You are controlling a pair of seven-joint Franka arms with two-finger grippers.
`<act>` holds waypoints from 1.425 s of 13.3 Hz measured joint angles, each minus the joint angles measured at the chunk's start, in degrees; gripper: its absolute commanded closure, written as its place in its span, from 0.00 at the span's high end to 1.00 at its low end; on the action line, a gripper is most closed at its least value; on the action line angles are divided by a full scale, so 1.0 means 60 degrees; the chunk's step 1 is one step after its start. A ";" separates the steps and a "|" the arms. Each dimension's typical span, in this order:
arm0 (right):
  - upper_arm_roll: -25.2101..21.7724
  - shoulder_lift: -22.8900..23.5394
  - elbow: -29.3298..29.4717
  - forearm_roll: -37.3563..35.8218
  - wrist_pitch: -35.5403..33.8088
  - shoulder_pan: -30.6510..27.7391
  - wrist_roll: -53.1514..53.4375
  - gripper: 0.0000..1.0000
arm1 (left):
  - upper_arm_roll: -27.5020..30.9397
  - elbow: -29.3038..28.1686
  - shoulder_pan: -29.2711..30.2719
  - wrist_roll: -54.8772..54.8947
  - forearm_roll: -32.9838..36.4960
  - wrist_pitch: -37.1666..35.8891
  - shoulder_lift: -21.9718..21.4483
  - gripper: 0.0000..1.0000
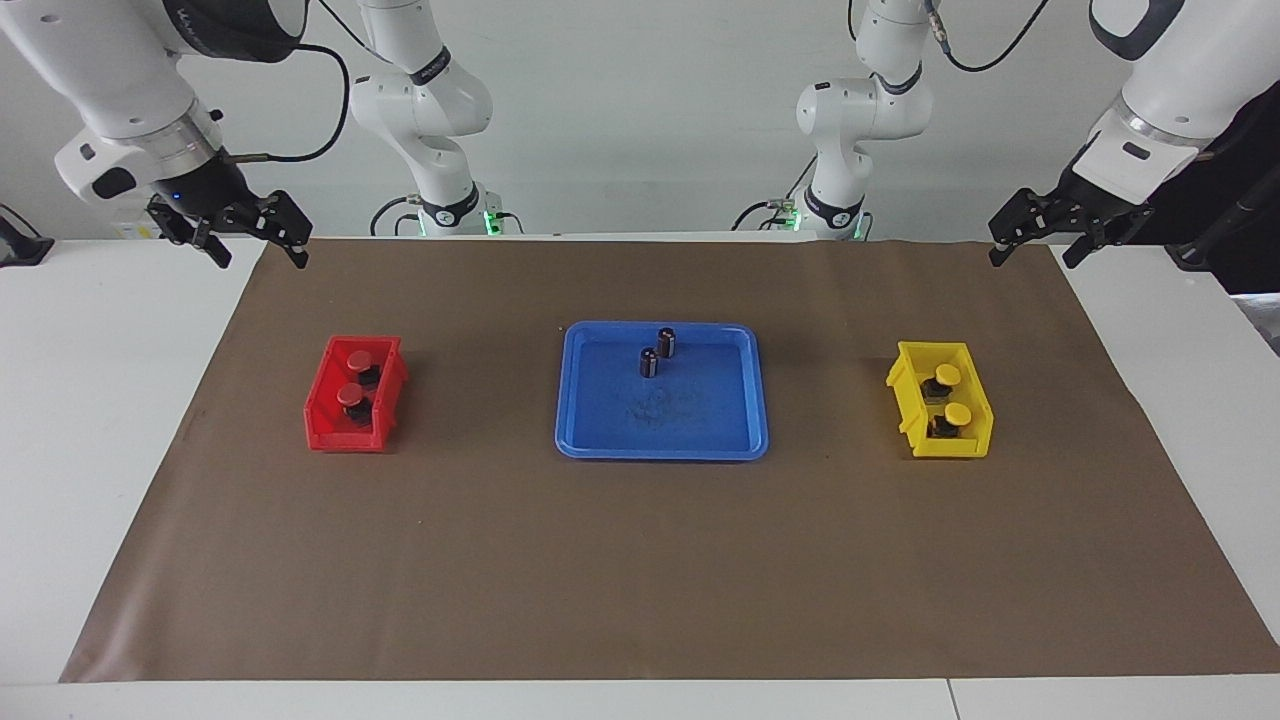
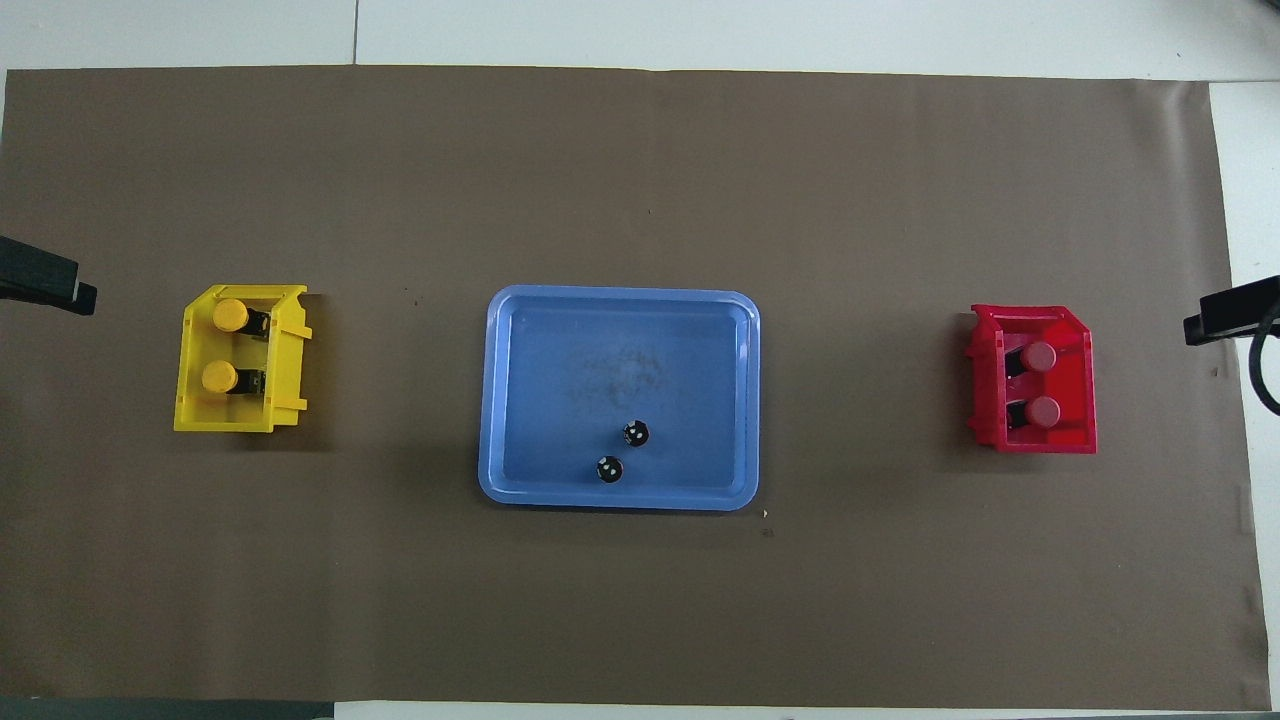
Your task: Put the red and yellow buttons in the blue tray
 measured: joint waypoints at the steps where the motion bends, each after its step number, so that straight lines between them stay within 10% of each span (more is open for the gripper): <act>1: 0.0000 0.0000 0.0000 0.0000 0.0000 0.0000 0.0000 1.00 | 0.0000 0.0000 0.0000 0.0000 0.0000 -0.0001 0.0000 1.00; 9: 0.0004 0.0000 0.0000 0.0000 0.0000 0.0001 0.0000 0.99 | 0.0000 0.0000 0.0000 0.0000 0.0000 -0.0009 0.0000 1.00; 13: 0.0013 -0.0006 -0.0068 0.0000 0.0123 0.0007 0.0000 0.76 | 0.0000 0.0000 0.0000 0.0000 0.0000 -0.0011 0.0000 1.00; 19: 0.0061 -0.0195 -0.2602 0.0016 0.3346 0.0265 0.0000 0.70 | 0.0000 0.0000 0.0000 0.0000 0.0000 -0.0013 0.0000 1.00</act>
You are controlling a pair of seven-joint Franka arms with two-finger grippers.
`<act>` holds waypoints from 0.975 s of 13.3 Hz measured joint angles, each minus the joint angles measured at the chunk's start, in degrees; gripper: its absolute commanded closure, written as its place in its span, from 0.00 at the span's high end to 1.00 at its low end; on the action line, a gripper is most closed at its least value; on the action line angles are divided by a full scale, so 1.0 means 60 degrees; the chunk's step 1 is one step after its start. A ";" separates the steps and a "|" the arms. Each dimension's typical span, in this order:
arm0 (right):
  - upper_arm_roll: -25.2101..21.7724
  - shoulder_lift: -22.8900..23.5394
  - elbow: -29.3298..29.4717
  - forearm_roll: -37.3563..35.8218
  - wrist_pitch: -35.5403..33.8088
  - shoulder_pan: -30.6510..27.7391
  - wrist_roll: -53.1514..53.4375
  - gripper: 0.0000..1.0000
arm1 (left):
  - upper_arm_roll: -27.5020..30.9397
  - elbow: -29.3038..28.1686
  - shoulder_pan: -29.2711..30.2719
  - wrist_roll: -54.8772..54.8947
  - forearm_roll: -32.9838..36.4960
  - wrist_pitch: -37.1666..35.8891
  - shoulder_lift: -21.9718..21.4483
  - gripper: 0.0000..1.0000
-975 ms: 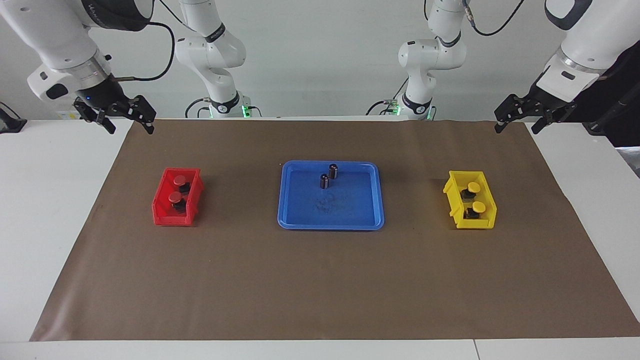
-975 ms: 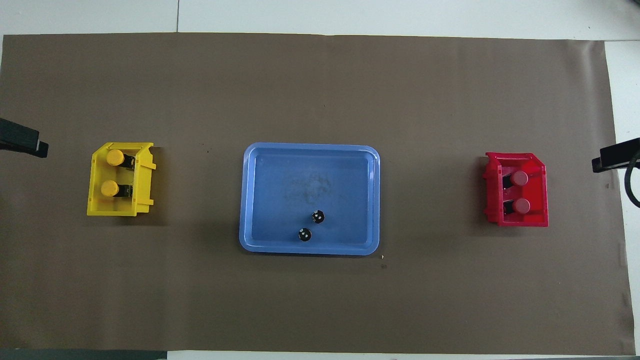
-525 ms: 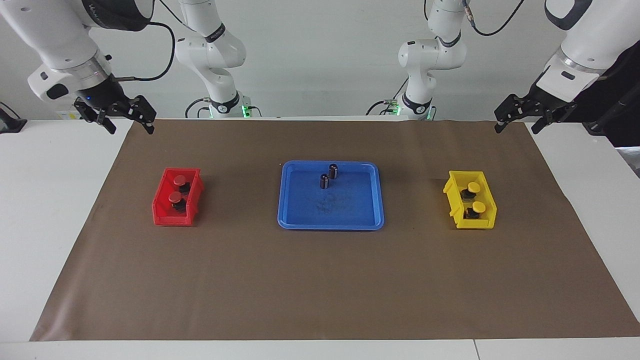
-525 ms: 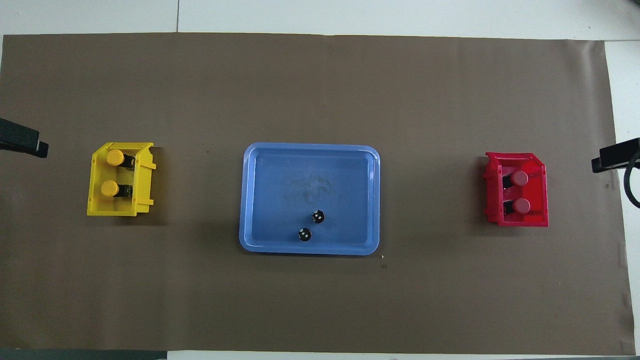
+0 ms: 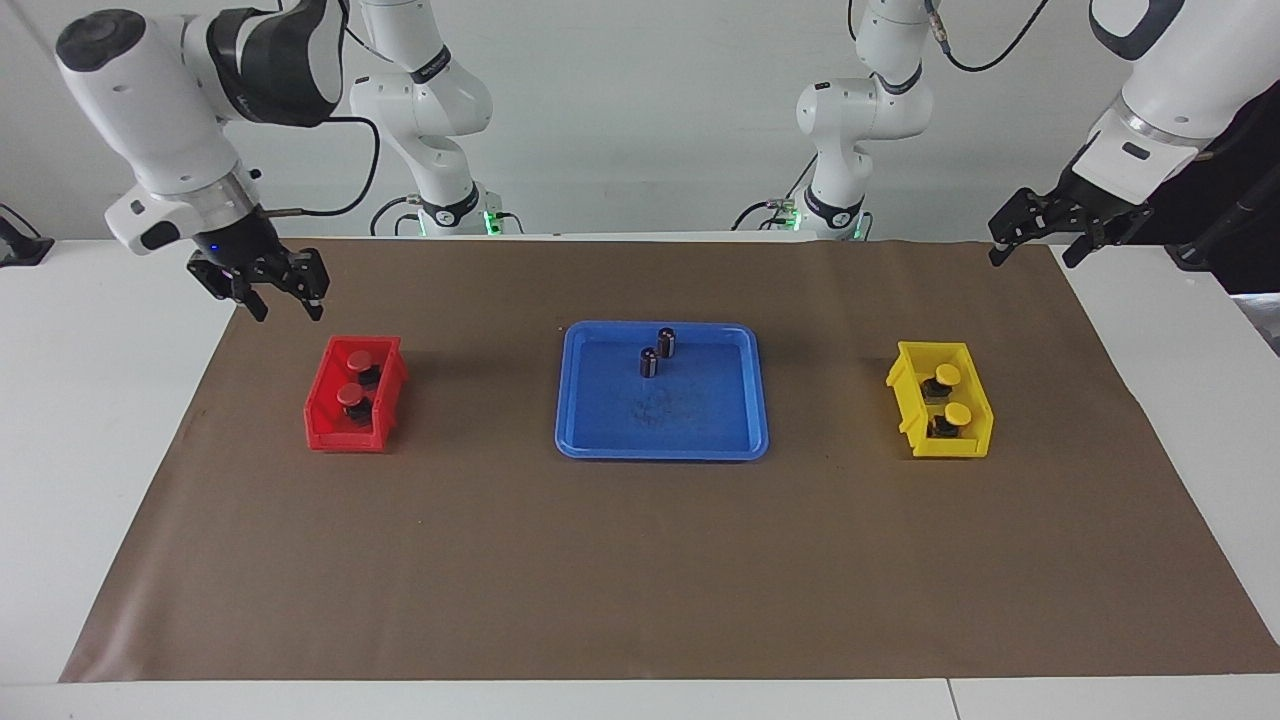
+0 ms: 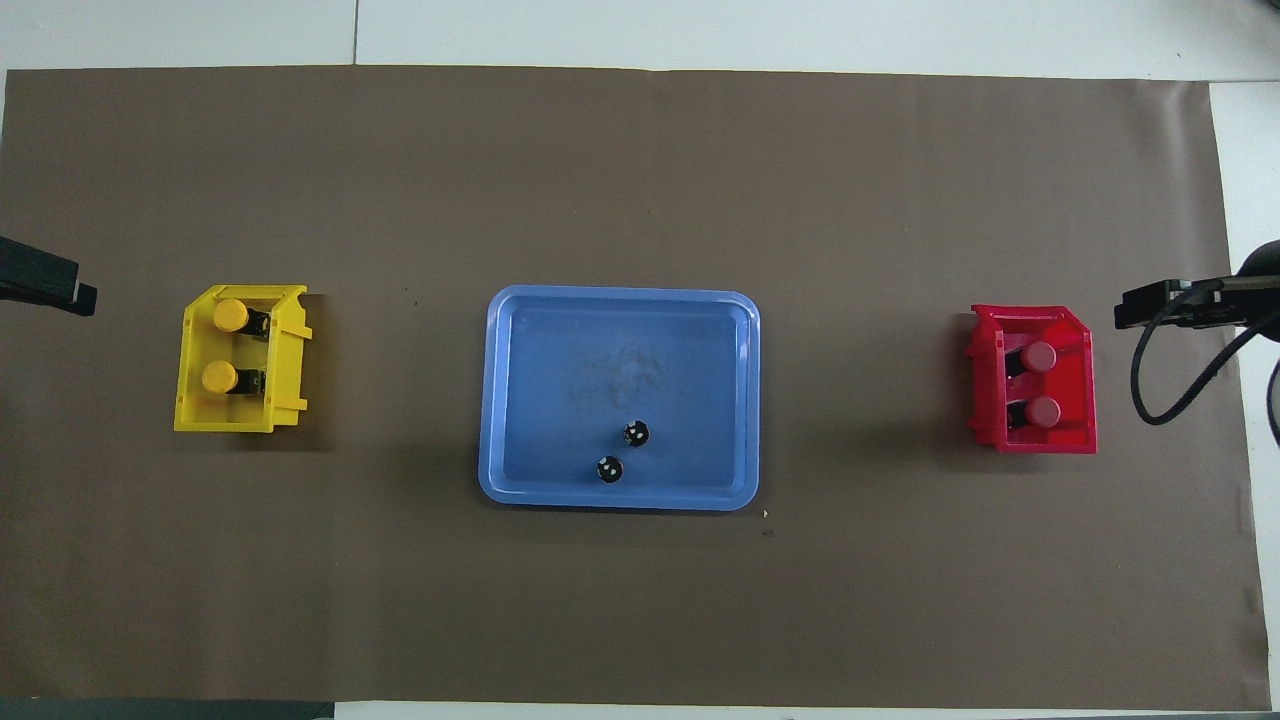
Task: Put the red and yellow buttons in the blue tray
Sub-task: 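Reach the right gripper down and grasp a red button in the red holder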
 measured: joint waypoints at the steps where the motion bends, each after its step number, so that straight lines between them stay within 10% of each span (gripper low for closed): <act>1: 0.0001 0.0162 -0.0203 0.0000 0.0339 0.0014 0.0000 0.69 | 0.0000 0.0000 0.0000 0.0000 0.0000 0.0000 0.0000 1.00; 13: -0.0057 0.1371 -0.2515 0.0467 0.4148 -0.0096 -0.0267 0.64 | 0.0000 0.0000 0.0000 0.0000 0.0000 -0.0008 0.0000 1.00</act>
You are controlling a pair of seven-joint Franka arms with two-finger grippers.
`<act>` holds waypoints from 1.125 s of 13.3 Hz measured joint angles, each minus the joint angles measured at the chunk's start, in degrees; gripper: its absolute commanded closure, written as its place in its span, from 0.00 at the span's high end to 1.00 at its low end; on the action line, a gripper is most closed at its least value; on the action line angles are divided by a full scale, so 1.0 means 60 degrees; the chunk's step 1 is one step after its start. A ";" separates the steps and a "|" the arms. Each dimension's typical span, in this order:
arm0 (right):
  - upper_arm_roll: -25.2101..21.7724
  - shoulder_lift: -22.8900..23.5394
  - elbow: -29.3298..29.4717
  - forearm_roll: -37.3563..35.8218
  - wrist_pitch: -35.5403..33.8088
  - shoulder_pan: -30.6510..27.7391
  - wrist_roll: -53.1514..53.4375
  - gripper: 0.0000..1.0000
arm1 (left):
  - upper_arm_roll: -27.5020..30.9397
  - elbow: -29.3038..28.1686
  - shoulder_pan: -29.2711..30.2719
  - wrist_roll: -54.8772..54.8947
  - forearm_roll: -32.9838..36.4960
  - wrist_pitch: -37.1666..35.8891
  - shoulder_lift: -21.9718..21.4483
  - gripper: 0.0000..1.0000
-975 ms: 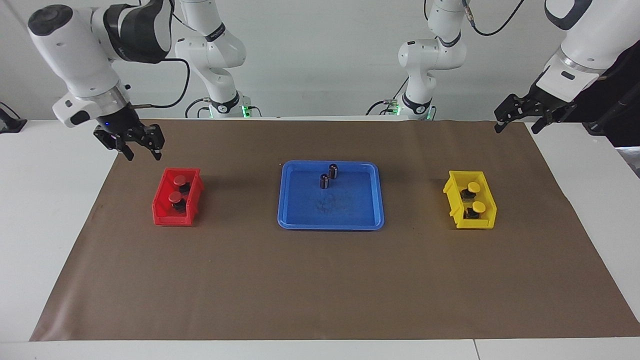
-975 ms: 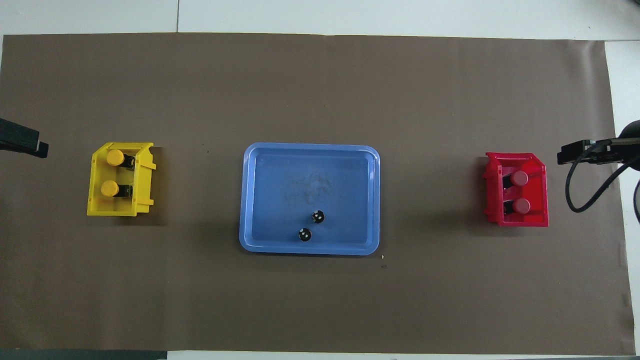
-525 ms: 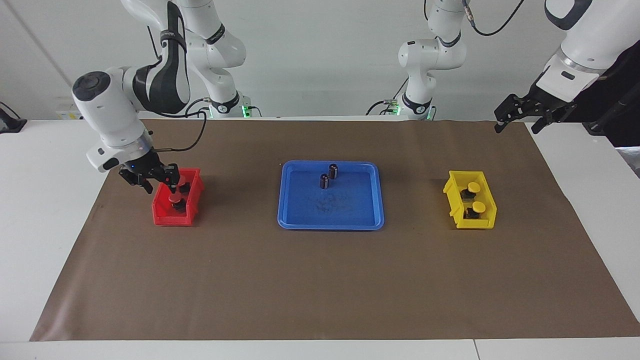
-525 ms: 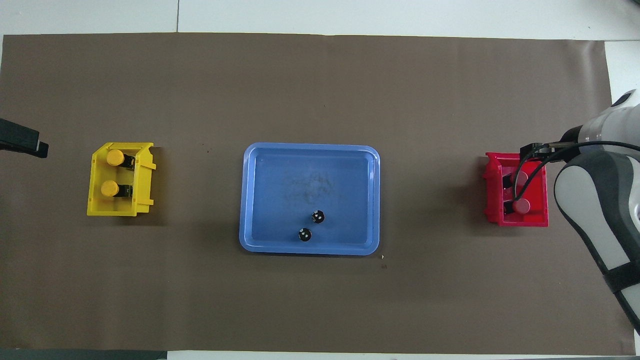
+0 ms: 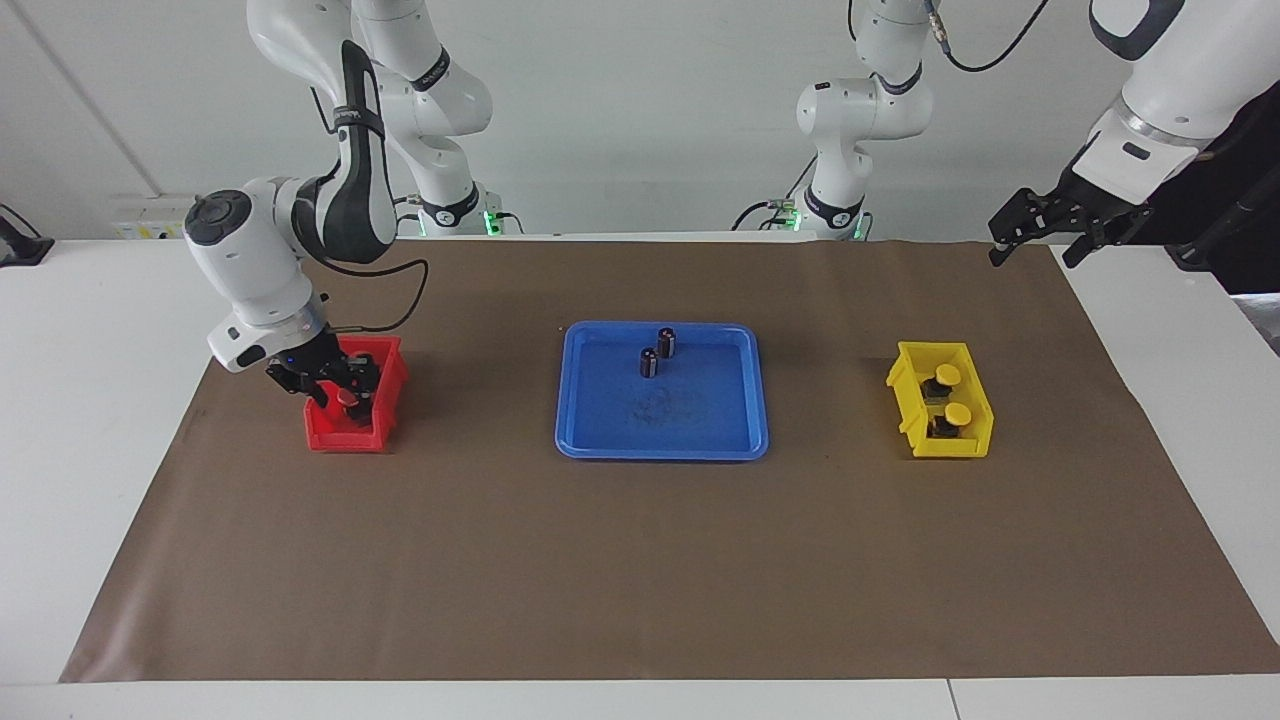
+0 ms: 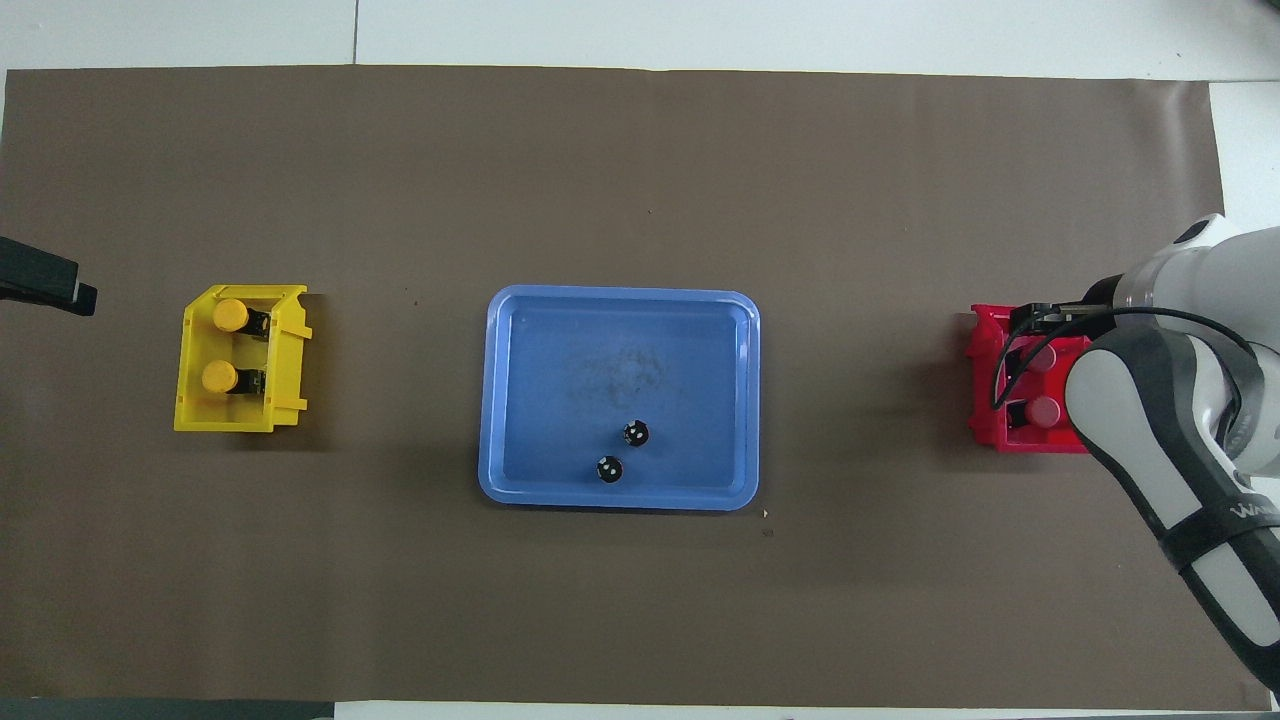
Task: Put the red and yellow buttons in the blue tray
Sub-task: 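Reach the right gripper down and grasp a red button in the red holder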
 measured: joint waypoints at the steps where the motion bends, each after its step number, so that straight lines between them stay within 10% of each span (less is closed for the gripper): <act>1: -0.0003 0.0010 -0.0108 0.0000 0.0044 -0.0074 -0.0142 0.64 | 0.0000 0.0000 0.0000 0.0000 0.0000 -0.0001 0.0000 1.00; 11: 0.0006 0.0017 -0.0368 0.0000 0.0086 -0.0114 -0.0354 0.57 | 0.0000 0.0000 0.0000 0.0000 0.0000 -0.0002 0.0000 1.00; 15: 0.0005 0.0015 -0.0457 0.0001 0.0172 -0.0114 -0.0563 0.17 | 0.0000 0.0000 0.0000 0.0000 0.0000 -0.0004 0.0000 1.00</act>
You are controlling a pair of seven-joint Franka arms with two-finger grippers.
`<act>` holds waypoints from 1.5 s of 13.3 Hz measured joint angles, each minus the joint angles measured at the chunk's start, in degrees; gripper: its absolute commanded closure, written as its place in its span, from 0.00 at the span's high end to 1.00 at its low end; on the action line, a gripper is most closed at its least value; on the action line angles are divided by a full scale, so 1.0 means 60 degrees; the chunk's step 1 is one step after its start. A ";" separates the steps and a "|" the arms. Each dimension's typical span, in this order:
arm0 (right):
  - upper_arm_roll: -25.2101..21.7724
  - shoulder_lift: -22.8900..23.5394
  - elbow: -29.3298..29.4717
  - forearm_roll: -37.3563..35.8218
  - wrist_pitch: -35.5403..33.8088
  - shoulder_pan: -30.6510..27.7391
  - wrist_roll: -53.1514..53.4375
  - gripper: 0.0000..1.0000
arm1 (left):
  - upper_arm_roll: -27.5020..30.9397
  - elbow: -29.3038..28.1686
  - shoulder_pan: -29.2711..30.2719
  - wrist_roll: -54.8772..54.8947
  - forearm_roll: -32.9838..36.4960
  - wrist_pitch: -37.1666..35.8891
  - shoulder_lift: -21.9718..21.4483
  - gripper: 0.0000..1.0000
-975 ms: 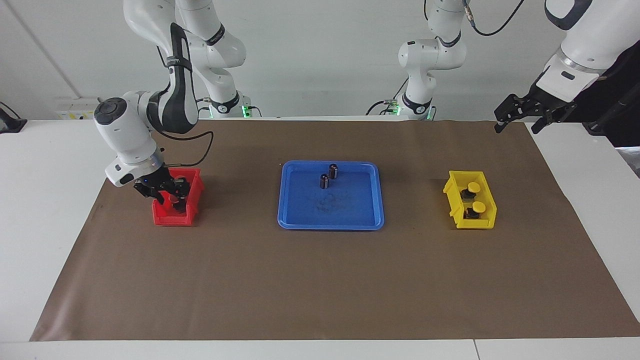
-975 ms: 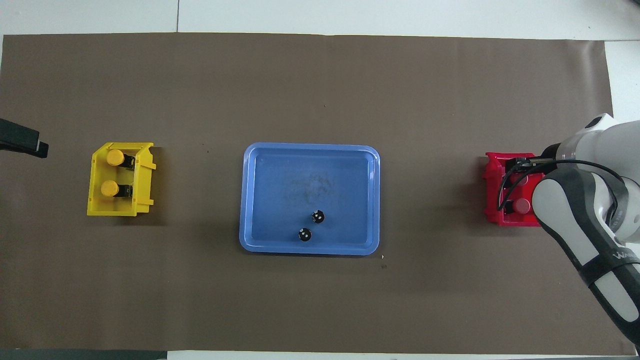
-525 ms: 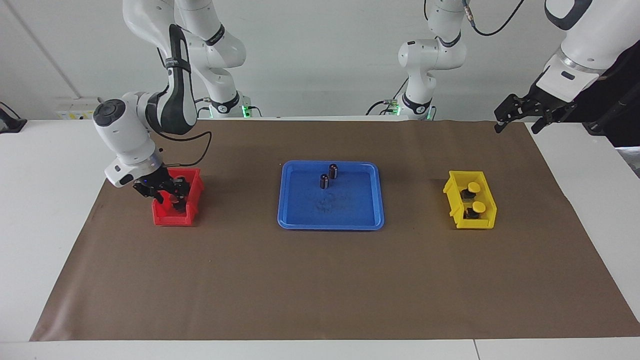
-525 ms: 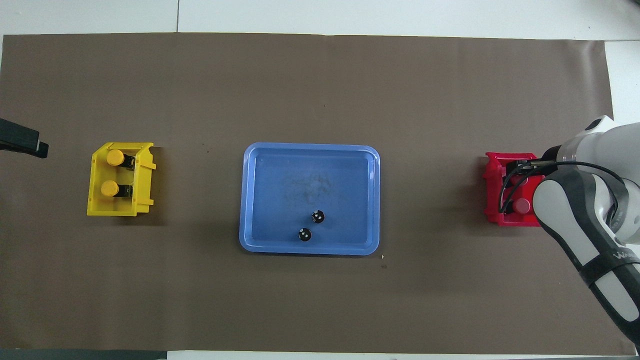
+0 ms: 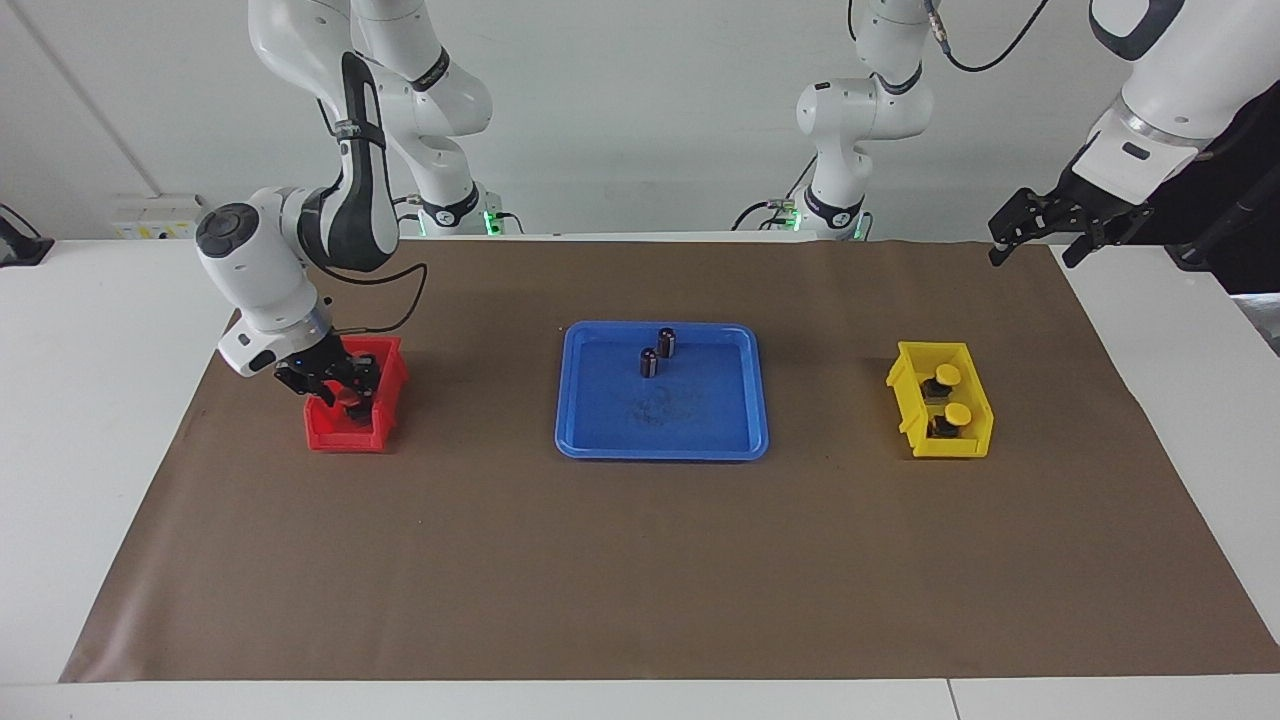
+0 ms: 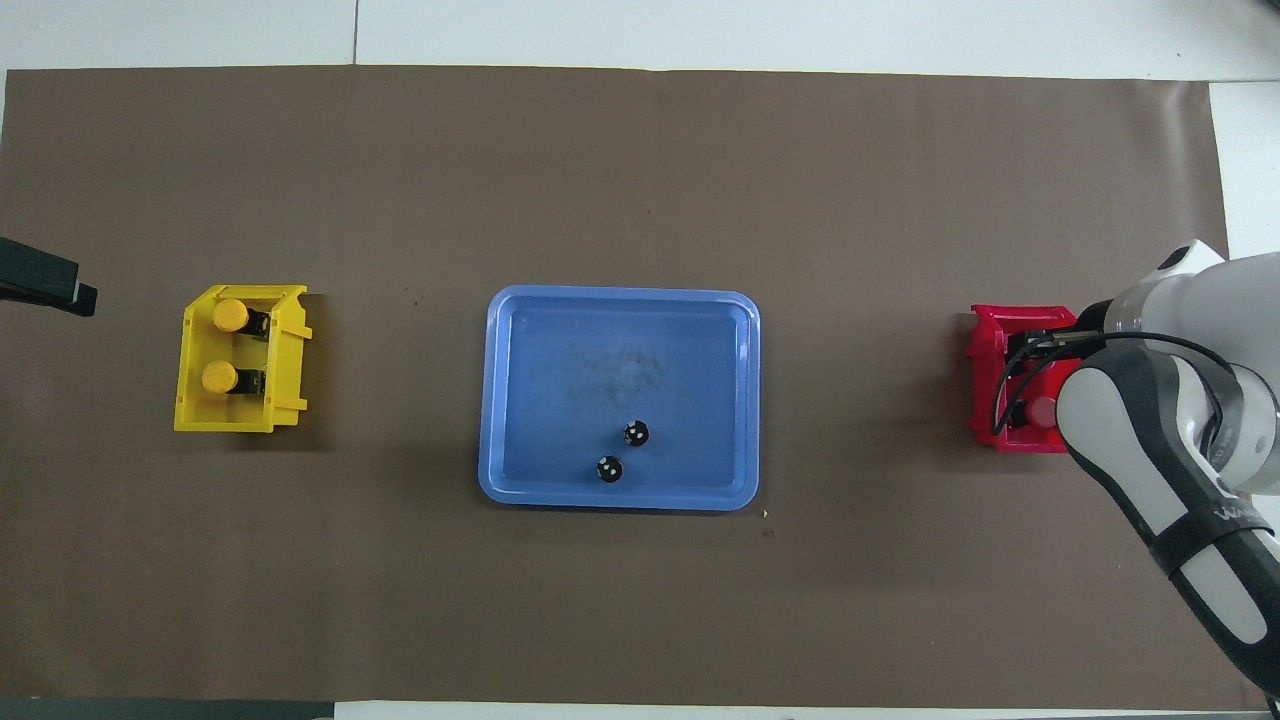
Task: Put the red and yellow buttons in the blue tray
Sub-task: 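Reach the right gripper down and grasp a red button in the red holder, then carry the red button into the blue tray while the left gripper reaches yellow holder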
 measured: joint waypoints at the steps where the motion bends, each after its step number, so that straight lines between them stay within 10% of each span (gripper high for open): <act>1: 0.0001 0.0000 -0.0010 0.0000 0.0000 0.0002 -0.0007 0.14 | 0.0000 0.0000 0.0000 0.0000 0.0000 0.0000 0.0000 1.00; 4: 0.0005 0.0011 0.0501 -0.0006 -0.0617 0.0026 -0.0092 0.14 | 0.0000 0.0000 0.0000 0.0000 0.0000 0.0000 0.0000 1.00; 11: 0.0083 0.1452 0.6337 -0.0057 -0.5276 0.1779 0.1774 0.11 | 0.0004 0.0000 0.0001 0.0000 0.0000 -0.0022 -0.0002 1.00; 16: 0.0139 0.3143 0.7177 -0.0204 -0.3702 0.5601 0.7633 0.11 | 0.0049 -0.0165 0.0007 -0.0012 0.0029 0.0084 -0.0146 1.00; 20: 0.0111 0.4391 0.7564 -0.0779 -0.2750 0.6685 0.9106 0.13 | 0.0249 -0.0792 0.0030 0.0011 0.0226 0.0717 -0.0417 1.00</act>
